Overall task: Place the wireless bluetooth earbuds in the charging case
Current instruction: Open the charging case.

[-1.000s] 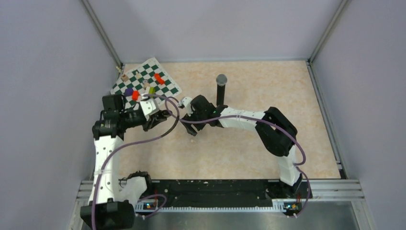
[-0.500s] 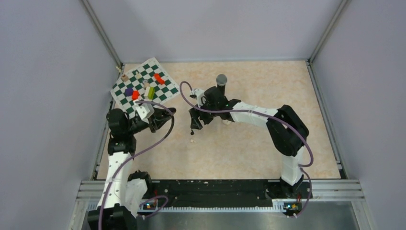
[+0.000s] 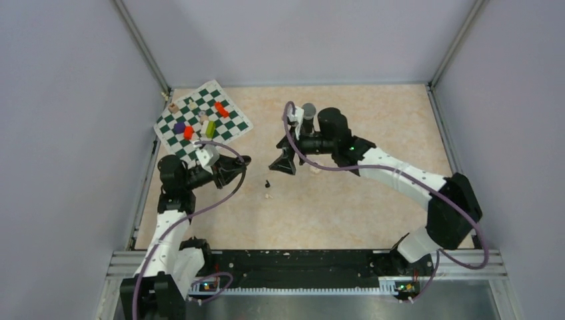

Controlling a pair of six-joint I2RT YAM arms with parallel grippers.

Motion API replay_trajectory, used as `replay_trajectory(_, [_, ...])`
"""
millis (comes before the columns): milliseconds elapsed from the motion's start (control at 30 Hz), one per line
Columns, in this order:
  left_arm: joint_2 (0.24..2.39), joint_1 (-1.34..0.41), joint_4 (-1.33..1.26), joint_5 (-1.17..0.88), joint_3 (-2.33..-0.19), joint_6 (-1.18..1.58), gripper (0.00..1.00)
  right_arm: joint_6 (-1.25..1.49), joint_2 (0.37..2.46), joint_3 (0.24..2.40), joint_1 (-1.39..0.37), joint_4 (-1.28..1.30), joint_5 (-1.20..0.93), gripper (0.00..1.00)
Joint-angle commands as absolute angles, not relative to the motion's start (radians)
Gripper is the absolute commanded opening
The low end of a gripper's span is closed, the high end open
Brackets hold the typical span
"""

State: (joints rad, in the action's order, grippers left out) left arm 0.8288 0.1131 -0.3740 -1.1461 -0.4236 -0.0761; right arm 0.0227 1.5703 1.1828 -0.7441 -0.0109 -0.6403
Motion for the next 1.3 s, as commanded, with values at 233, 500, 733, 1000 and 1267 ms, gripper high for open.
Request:
replay_trajectory(233, [0.928, -0.03, -0.071, -1.306, -0.53, -0.305, 0.0, -0.033, 1.423, 1.049, -0.752, -0.264, -0.77, 0.99])
replay_trajectory(500, [0.963, -0.072, -0.016, -1.358, -0.533, -0.338, 0.0, -0.155, 1.489, 1.068, -0.872, -0.193, -0.642, 0.99])
replay_trajectory(733, [0.976, -0.079, 0.092, -1.404, -0.554, -0.415, 0.0, -0.202, 1.525, 1.075, -0.883, -0.172, -0.544, 0.99])
replay_trajectory(1000, [1.0, -0.085, 0.264, -1.453, -0.583, -0.572, 0.0, -0.215, 1.525, 1.088, -0.879, -0.179, -0.403, 0.99])
replay_trajectory(1267, [1.005, -0.096, 0.274, -1.444, -0.582, -0.589, 0.0, -0.216, 1.458, 1.103, -0.845, -0.16, -0.401, 0.99])
